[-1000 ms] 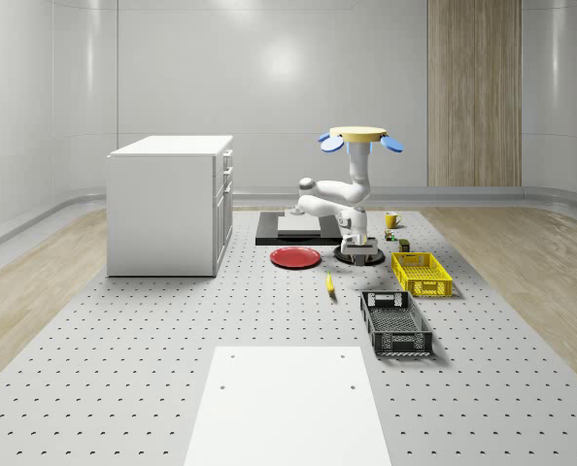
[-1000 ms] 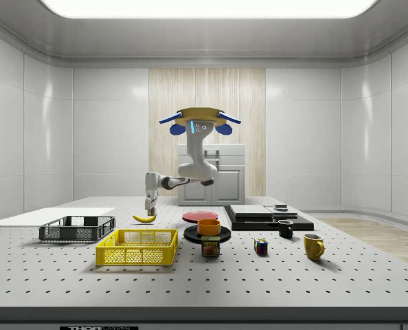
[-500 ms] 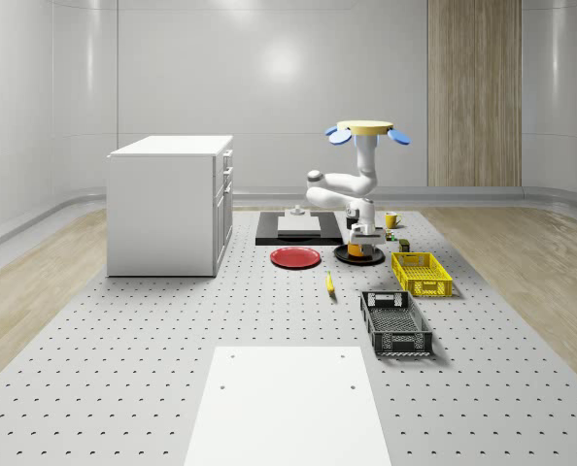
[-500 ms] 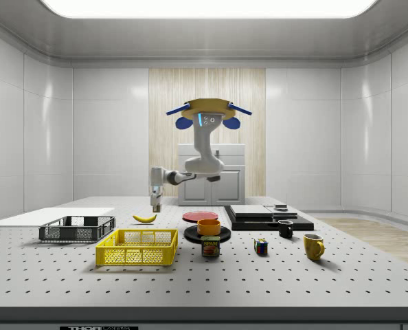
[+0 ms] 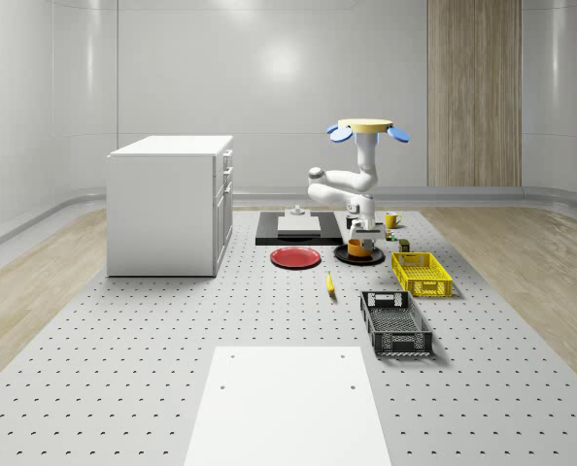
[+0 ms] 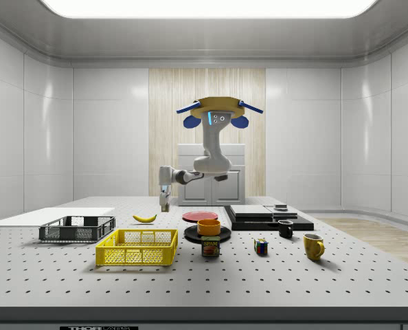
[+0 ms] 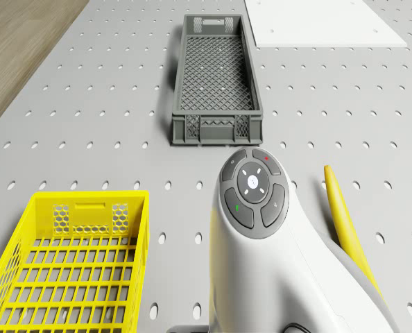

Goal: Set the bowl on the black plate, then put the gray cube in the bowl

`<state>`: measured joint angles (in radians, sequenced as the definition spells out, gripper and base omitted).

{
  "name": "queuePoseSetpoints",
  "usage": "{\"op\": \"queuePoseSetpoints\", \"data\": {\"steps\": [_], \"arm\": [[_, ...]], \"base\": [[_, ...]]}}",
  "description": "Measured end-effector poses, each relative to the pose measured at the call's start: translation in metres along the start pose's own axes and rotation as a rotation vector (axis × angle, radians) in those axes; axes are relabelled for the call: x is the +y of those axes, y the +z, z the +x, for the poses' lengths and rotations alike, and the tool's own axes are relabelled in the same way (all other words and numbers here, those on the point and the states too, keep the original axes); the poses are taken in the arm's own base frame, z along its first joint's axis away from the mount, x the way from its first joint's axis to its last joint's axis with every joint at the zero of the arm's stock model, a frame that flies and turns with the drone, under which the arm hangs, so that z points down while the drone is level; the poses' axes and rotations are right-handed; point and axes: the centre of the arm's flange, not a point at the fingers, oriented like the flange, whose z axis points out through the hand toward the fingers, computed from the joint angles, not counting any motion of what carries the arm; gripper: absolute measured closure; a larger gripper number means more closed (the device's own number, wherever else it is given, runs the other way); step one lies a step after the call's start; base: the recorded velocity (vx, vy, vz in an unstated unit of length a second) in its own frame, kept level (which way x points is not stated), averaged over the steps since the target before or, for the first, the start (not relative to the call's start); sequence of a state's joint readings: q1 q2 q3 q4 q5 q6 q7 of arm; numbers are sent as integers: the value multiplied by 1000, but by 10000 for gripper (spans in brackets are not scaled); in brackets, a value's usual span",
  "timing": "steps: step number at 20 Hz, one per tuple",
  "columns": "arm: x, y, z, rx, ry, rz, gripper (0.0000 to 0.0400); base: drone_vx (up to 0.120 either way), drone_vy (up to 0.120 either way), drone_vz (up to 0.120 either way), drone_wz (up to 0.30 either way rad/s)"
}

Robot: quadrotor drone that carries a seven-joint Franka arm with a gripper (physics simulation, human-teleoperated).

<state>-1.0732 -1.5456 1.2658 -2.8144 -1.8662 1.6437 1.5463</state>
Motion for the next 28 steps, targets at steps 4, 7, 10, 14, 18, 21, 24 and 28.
{"op": "queuePoseSetpoints", "data": {"steps": [4, 7, 10, 14, 18, 21, 24, 28], "arm": [[0, 0, 0, 0, 0, 0, 150], [0, 0, 0, 0, 0, 0, 150], [0, 0, 0, 0, 0, 0, 150], [0, 0, 0, 0, 0, 0, 150], [0, 0, 0, 0, 0, 0, 150], [0, 0, 0, 0, 0, 0, 150], [0, 0, 0, 0, 0, 0, 150], [0, 0, 0, 0, 0, 0, 150]], "base": [[-120, 0, 0, 0], [-120, 0, 0, 0], [-120, -107, 0, 0], [-120, 0, 0, 0], [-120, 0, 0, 0], [-120, 0, -80, 0], [-120, 0, -120, 0], [-120, 0, -110, 0]]}}
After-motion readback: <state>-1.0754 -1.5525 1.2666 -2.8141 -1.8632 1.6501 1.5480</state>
